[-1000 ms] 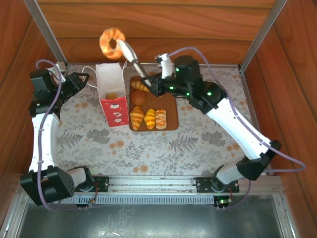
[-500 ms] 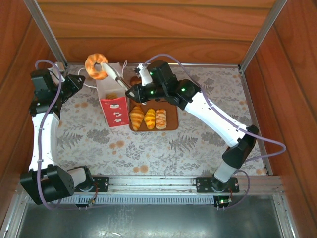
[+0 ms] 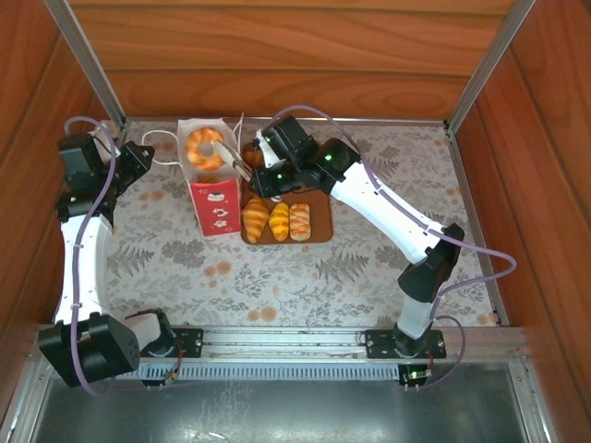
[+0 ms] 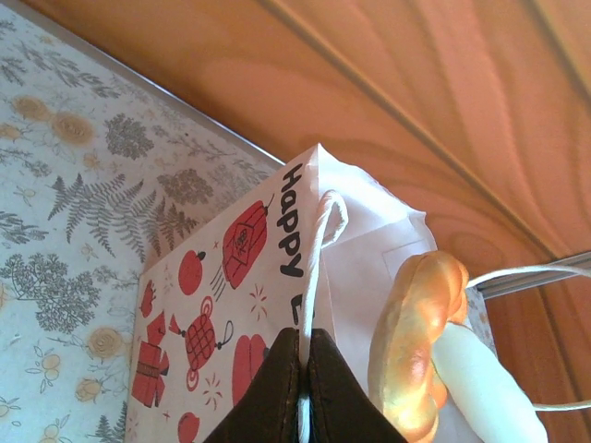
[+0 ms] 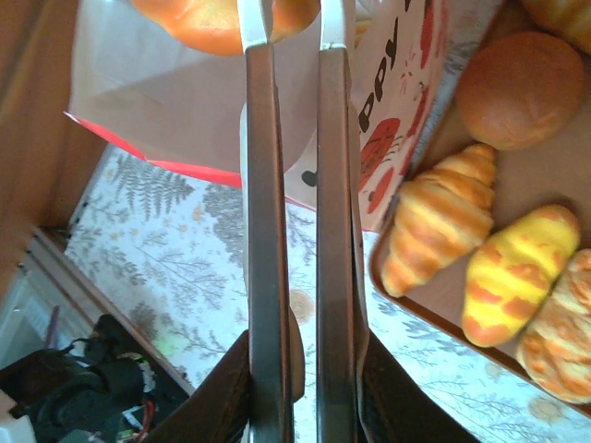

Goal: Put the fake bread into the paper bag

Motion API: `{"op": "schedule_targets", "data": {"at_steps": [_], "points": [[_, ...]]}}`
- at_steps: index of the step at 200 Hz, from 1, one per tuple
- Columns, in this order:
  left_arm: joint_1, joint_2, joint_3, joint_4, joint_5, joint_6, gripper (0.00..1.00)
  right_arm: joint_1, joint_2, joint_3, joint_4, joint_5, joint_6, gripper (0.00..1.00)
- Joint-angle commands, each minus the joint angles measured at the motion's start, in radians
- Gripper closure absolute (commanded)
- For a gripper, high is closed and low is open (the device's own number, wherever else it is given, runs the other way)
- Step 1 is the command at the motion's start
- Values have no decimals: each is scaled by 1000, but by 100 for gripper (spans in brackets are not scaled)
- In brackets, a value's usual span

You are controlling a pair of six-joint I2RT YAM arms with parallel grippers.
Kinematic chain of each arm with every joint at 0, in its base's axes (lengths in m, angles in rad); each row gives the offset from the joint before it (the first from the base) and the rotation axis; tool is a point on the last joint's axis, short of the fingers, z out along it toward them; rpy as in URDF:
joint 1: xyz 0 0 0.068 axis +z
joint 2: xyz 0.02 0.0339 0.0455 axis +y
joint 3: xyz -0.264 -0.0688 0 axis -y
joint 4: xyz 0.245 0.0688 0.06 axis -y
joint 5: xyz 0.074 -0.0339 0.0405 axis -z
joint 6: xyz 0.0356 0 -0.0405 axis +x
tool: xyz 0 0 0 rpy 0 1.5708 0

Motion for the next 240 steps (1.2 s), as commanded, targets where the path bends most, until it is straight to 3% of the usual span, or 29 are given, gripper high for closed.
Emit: {"op": "schedule_targets", "data": {"at_steps": [1,79,112,158,226,240], "points": [[-6,-11,-9,-5,-6,14,92,4,-2,41,-59,71,-22,93],[-6,-11,-20,-4,6,9,93,4,3,52,-85,103,-28,68],[-6,-6,-17,-4,15,9,92,4,6,58,-73,90,-27,63],[-5,-2,-16,-4,30,8,92,3,-7,71,-24,56,-30,64],[-3,-7,47,-5,42,32,34,-10,-85,162,148,-79,-51,65],[-2,-17,53,-3,30,29,26,-18,-109,174,179,-103,-50,66]]}}
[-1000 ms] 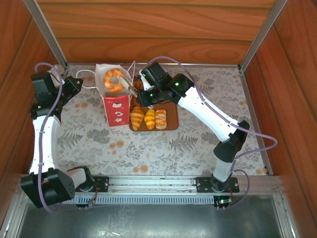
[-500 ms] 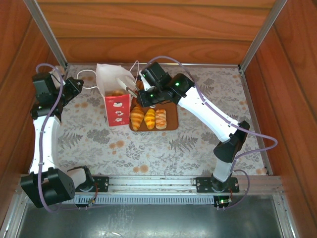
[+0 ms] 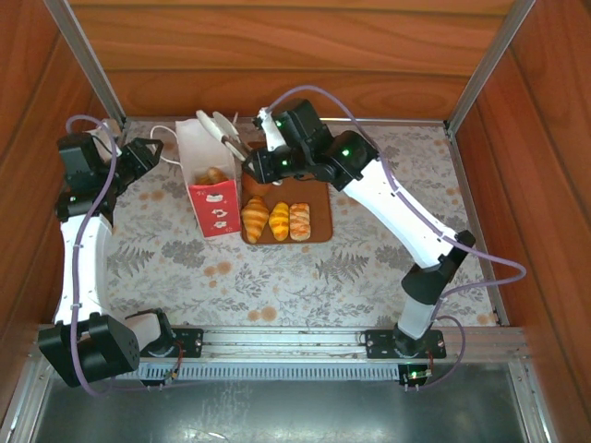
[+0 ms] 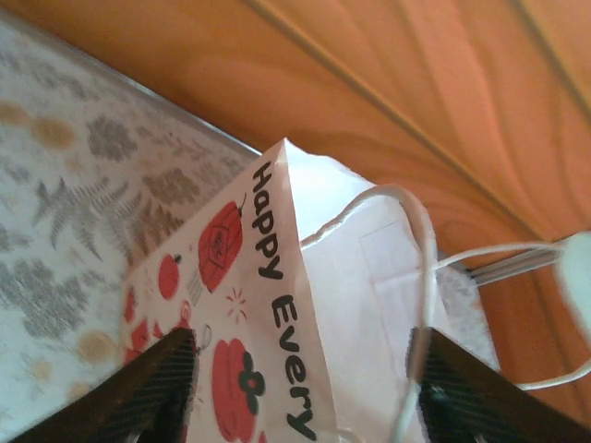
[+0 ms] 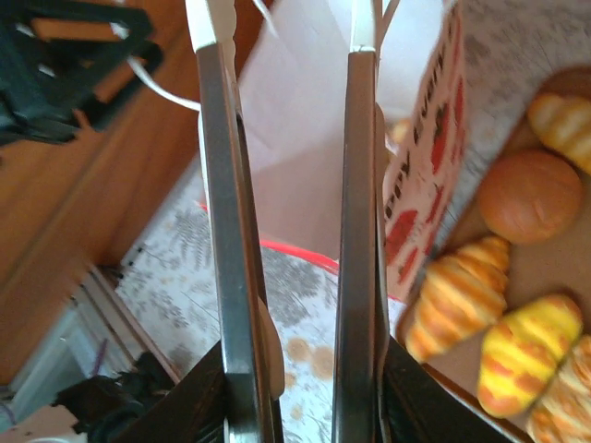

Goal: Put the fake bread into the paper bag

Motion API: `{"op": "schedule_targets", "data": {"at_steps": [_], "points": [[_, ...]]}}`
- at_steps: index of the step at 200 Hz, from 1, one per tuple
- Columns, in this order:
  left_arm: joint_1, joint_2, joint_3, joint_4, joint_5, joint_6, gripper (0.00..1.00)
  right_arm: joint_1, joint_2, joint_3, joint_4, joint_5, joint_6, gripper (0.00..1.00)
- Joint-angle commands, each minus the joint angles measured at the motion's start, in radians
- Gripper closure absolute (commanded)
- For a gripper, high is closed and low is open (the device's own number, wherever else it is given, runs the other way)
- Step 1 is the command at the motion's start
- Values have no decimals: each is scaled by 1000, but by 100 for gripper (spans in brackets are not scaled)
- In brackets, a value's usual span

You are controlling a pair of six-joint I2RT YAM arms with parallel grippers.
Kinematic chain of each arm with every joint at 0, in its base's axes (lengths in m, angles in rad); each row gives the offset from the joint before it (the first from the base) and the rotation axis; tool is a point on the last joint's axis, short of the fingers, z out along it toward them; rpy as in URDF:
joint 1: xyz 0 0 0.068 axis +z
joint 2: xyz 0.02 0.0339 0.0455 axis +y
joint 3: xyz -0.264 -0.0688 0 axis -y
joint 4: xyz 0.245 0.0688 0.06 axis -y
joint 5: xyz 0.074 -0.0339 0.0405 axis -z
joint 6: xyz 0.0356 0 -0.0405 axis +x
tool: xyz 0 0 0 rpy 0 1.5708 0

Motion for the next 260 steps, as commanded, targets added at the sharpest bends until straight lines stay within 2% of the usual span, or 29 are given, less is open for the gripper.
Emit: {"op": "schedule_targets", "data": {"at_steps": [1,21,28,47,96,144,164,197,260], "points": [[-2,-18,41,-2,-6,13,26,-16,-75,49,120,-77,-12,66],[-2,-36,33,-2,-46,9,17,-27,-100,64,154,-85,-14,67],[-1,-47,26,-2,-68,1,11,-31,-143,62,165,-81,-15,68],[7,-71,8,-1,-105,-12,0,-41,-184,48,178,-31,-31,70],[47,-125,-34,0,-131,-24,0,-129,-339,-135,158,73,-17,70],[49,-213,-120,17,-161,4,0,-310,-462,-420,84,78,21,70],[49,-253,-165,21,-167,15,0,-360,-453,-515,45,51,29,70],[48,-303,-232,32,-163,10,0,-385,-373,-597,8,-34,16,70],[48,-304,-306,104,-163,-43,0,-395,-184,-583,3,-107,-45,70]]}}
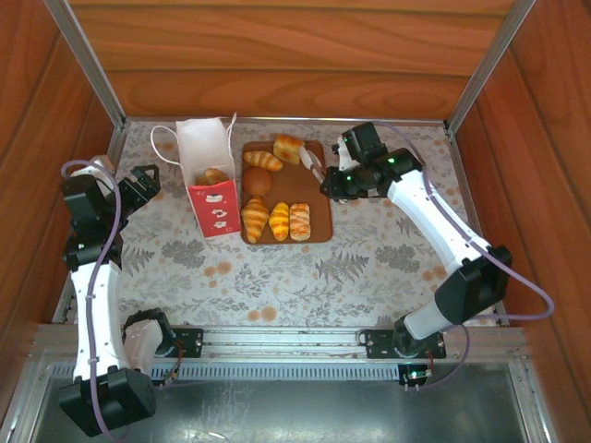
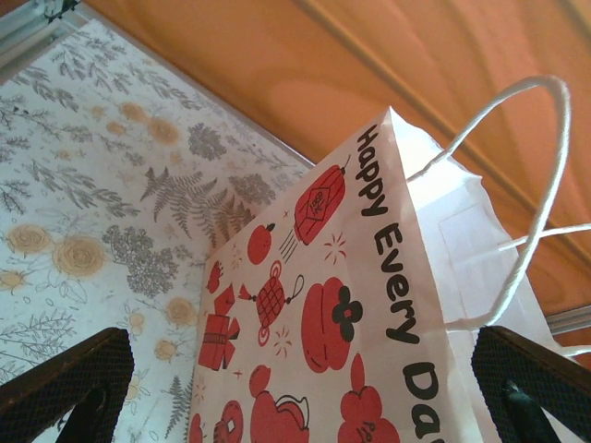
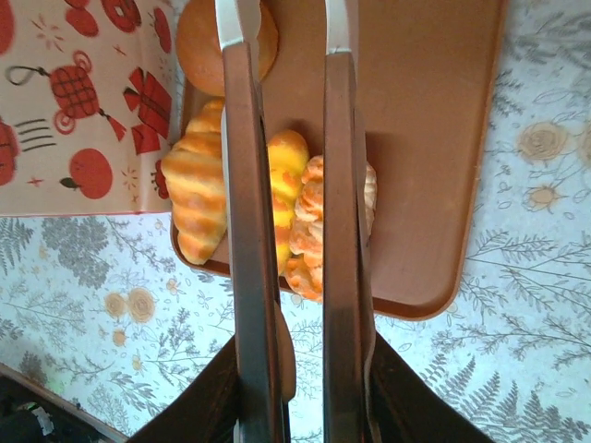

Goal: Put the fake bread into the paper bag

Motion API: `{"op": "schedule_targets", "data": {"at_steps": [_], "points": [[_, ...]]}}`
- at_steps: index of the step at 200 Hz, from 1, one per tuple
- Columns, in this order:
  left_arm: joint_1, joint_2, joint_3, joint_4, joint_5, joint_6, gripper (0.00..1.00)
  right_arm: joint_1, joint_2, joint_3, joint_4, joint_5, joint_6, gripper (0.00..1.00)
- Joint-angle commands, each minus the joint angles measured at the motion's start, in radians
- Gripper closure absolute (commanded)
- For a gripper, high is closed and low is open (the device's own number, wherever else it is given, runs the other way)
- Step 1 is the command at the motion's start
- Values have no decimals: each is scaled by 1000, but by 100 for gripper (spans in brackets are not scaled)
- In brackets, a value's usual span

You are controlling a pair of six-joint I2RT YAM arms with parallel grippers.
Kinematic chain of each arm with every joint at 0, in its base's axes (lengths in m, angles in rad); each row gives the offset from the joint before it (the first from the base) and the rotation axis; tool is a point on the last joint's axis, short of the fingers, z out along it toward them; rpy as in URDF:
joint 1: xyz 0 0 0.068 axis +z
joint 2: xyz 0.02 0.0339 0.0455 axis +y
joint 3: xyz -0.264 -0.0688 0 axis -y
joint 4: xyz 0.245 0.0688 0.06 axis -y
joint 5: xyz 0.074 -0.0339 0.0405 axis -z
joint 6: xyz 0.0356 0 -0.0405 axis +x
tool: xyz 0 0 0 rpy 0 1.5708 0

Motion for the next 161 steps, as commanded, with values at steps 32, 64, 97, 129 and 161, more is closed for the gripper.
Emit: {"op": "schedule_targets", "data": {"at_steps": [32,64,97,129,161], "points": [[7,12,-25,126,-12,-58,0,-20,56,0,25,-72,-18,70],[6,24,-14,133,-4,-76,0,-57,28,-87,93,-141,-26,70],[6,37,-19,152,-9,-98,0,-110,27,-117,110,-176,-85,69],[6,65,-10,170,-5,-113,0,-152,47,-104,101,-193,-199,69],[7,74,-15,182,-16,-126,0,-185,66,-86,82,-186,-330,69]]}}
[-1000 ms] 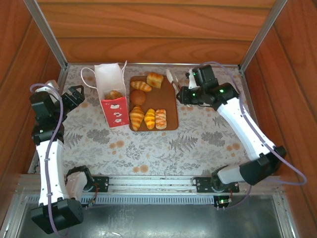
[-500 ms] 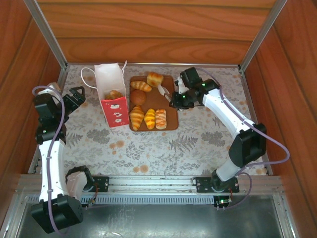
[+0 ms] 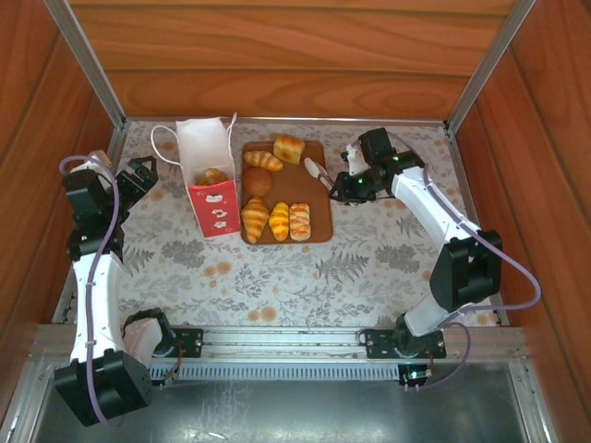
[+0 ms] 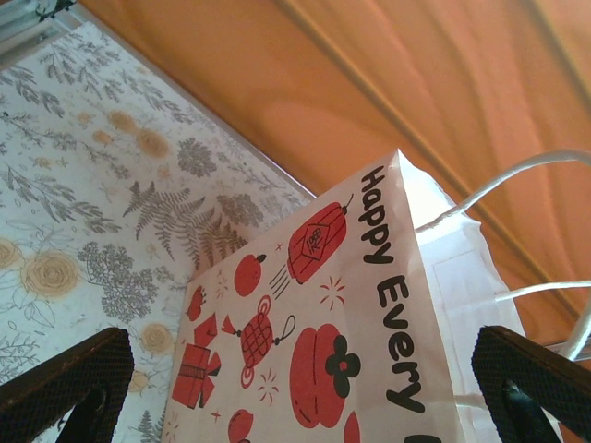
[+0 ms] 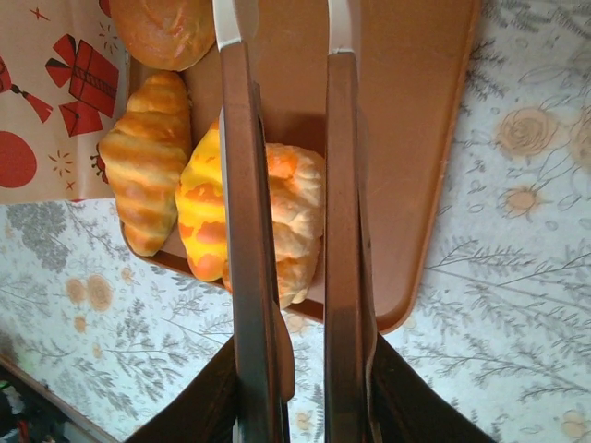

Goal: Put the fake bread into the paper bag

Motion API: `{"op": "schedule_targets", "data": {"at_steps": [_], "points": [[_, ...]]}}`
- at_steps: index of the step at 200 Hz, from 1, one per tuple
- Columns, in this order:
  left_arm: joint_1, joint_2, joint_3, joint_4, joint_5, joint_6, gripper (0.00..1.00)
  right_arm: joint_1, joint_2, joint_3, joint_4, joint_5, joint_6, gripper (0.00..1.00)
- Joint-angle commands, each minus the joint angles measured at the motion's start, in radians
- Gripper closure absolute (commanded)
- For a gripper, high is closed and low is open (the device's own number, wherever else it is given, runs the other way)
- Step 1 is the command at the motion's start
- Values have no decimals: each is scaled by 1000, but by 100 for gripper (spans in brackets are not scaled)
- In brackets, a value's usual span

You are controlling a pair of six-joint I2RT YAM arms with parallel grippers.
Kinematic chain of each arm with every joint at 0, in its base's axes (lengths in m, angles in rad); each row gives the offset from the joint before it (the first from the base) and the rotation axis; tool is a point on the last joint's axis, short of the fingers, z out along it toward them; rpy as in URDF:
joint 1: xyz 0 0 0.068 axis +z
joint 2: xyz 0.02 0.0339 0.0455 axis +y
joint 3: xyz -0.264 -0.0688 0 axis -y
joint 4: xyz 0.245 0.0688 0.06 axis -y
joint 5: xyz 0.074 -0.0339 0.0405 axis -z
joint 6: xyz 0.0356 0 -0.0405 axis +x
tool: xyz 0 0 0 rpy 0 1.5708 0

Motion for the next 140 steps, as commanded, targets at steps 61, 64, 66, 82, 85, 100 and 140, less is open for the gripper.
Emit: {"op": "schedule_targets", "data": {"at_steps": [61,64,66,82,85,100,140], "points": [[7,21,18,29,-25,-36,0,-22,96,204,-289,-9,-91,68],[7,22,16,30,-27,-36,0,-22,94,205,-300,-19,-68,68],[7,22,17,30,-27,-36,0,-21,92,205,-306,-25,-54,68],[6,28,14,35,-31,-36,0,-4,68,170,-322,-52,32,68],[7,30,14,35,-31,-35,0,1,33,161,-319,-54,45,68],[6,31,14,36,-29,-29,0,32,-20,109,-303,-68,105,68],[7,22,11,34,-36,-21,0,90,-123,-13,-301,-61,202,64]]}}
